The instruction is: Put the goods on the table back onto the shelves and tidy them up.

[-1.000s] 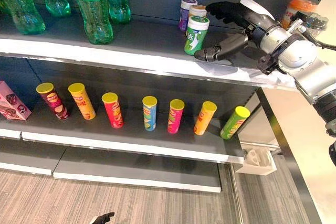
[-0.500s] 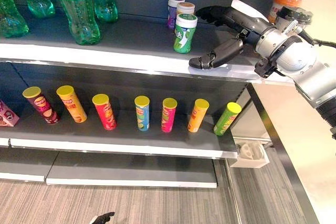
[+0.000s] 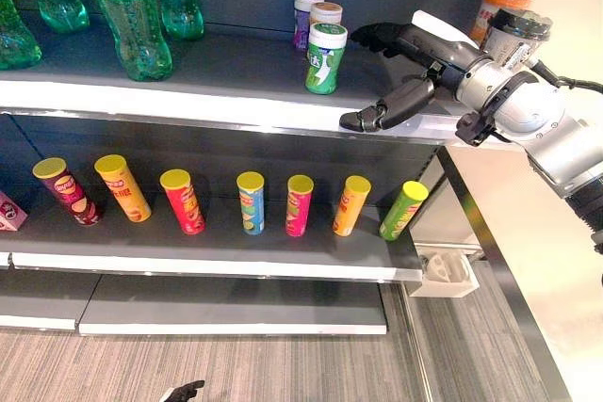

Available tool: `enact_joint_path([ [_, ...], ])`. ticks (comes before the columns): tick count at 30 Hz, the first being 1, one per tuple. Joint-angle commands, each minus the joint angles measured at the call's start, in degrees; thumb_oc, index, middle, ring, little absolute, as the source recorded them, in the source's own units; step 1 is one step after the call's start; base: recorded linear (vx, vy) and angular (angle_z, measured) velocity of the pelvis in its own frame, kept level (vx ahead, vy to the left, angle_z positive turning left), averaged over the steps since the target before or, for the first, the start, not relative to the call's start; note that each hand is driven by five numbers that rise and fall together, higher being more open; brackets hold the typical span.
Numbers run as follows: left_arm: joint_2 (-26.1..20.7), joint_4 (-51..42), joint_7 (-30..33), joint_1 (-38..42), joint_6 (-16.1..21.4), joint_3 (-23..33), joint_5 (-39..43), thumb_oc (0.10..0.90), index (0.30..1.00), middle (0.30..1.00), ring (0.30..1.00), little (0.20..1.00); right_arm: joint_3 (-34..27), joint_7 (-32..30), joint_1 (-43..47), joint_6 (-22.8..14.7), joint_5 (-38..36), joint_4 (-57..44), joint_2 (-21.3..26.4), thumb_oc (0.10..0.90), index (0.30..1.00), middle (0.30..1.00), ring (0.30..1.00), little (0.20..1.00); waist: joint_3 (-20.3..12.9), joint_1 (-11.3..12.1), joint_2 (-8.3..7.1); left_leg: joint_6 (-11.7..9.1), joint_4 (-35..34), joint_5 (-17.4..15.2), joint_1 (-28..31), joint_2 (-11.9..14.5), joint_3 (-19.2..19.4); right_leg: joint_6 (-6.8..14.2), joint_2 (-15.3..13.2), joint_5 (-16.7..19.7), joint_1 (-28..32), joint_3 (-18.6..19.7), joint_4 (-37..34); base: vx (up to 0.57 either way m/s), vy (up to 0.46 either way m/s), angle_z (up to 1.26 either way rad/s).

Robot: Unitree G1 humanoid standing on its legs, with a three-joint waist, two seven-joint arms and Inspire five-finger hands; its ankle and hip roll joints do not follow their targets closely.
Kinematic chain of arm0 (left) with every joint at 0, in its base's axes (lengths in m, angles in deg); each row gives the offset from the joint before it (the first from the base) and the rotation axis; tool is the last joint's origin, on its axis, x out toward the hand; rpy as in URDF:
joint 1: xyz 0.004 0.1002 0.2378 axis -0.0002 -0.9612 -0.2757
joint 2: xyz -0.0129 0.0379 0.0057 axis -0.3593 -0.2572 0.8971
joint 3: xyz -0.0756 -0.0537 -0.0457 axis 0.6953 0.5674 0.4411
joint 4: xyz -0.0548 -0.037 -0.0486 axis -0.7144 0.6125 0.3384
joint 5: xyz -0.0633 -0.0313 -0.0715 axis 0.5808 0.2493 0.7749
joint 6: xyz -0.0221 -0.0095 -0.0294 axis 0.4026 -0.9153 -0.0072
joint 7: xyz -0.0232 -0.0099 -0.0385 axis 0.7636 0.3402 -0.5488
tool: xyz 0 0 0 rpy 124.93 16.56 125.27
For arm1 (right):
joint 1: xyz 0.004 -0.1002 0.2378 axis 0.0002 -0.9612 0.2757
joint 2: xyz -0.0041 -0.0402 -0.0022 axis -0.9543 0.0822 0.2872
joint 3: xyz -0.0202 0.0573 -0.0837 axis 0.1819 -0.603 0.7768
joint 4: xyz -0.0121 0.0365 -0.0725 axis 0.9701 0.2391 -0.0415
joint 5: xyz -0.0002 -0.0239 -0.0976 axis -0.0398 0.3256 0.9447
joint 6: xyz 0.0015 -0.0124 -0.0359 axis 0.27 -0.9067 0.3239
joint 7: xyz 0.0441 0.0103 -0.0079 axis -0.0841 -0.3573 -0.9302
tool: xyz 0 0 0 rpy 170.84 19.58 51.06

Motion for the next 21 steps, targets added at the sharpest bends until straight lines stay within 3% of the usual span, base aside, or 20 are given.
enact_joint_path([
  [1, -3.12, -0.45, 1.03, 2.20, 1.70, -0.80, -1.30, 0.800, 0.900, 0.900, 0.900, 0.900, 3.65, -0.88, 7.15, -1.37, 0.08, -2.74, 5.46, 0.800, 0.900, 0.900, 0.900, 0.900, -0.88, 2.02, -4.54, -0.42, 0.13, -5.52, 1.16, -0.48, 2.75, 6.87, -8.33, 0.65, 1.31, -2.21, 0.40, 0.00, 0.000, 0.00],
  [15, -3.14, 0.24, 1.49, 2.69, 1.62, -0.45, -1.62, 0.800, 0.900, 0.900, 0.900, 0.900, 3.84, -0.78, 6.95, -2.18, -0.18, -5.82, 6.74, 0.800, 0.900, 0.900, 0.900, 0.900, -0.98, 1.95, -4.60, -0.37, 0.13, -5.62, 1.23, -0.54, 3.01, 7.01, -8.54, 0.81, 1.29, -2.15, 0.40, 0.00, 0.000, 0.00],
  [21, -3.25, 0.06, 1.45, 2.29, 1.72, 0.00, -1.36, 0.800, 0.900, 0.900, 0.900, 0.900, 4.73, -1.95, 8.70, -1.34, 4.19, -2.77, 7.17, 0.800, 0.900, 0.900, 0.900, 0.900, -0.88, 1.96, -4.77, -0.31, 0.13, -5.67, 1.28, -0.55, 3.04, 7.04, -8.58, 0.92, 1.33, -2.13, 0.40, 0.00, 0.000, 0.00],
])
